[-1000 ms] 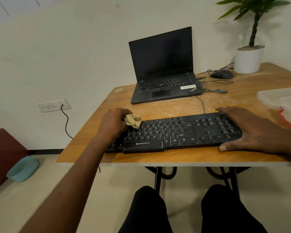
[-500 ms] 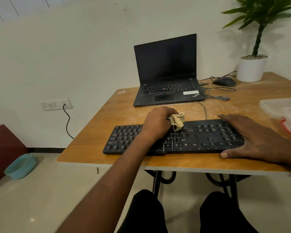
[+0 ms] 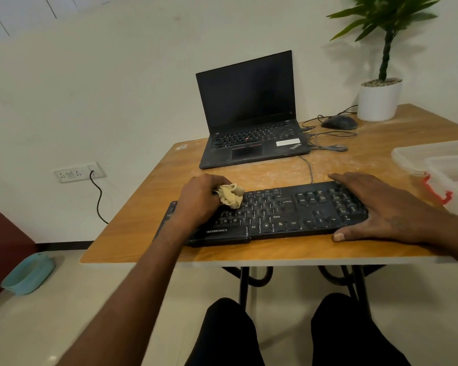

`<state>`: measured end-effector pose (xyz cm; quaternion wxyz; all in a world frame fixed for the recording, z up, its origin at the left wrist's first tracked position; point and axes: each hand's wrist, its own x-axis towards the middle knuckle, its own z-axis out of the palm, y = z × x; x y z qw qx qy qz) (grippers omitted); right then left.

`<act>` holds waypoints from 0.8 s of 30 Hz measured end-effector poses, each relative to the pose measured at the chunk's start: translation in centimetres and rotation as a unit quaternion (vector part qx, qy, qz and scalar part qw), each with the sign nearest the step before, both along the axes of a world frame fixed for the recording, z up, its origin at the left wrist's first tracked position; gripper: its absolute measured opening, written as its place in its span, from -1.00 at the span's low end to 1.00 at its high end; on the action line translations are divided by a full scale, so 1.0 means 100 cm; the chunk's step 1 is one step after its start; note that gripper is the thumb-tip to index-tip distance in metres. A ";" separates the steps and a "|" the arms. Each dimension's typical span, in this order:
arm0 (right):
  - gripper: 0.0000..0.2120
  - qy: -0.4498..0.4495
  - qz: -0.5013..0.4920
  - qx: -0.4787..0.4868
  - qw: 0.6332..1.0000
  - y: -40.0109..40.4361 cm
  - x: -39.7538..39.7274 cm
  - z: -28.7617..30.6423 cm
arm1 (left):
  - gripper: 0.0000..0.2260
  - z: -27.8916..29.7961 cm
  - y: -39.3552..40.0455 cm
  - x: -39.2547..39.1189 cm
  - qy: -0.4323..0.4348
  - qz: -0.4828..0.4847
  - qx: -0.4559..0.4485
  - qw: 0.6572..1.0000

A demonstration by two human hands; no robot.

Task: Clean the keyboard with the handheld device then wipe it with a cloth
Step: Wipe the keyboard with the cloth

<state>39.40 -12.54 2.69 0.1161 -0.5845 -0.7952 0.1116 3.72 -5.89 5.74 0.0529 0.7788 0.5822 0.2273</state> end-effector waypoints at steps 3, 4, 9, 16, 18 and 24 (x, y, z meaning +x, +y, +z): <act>0.22 0.003 -0.002 0.000 1.000 0.000 0.000 0.000 | -0.67 -0.004 -0.004 0.026 -0.028 -0.040 0.009 0.999; 0.22 0.002 -0.003 -0.002 1.000 0.000 0.000 0.000 | -0.67 -0.005 -0.005 0.034 -0.040 -0.051 0.007 0.998; 0.21 -0.003 -0.003 -0.007 1.000 -0.002 -0.001 0.002 | -0.61 -0.007 -0.013 0.055 -0.059 -0.083 -0.002 0.995; 0.21 -0.001 0.001 -0.001 1.000 -0.001 0.000 0.001 | -0.56 -0.003 -0.022 0.010 -0.011 -0.019 -0.019 1.000; 0.21 -0.003 0.001 -0.001 1.000 -0.001 -0.001 0.001 | -0.56 -0.001 -0.024 0.003 -0.011 -0.007 -0.024 1.000; 0.21 0.002 -0.002 -0.004 1.000 -0.002 -0.001 0.001 | -0.60 -0.003 -0.027 0.035 -0.022 -0.046 -0.013 0.999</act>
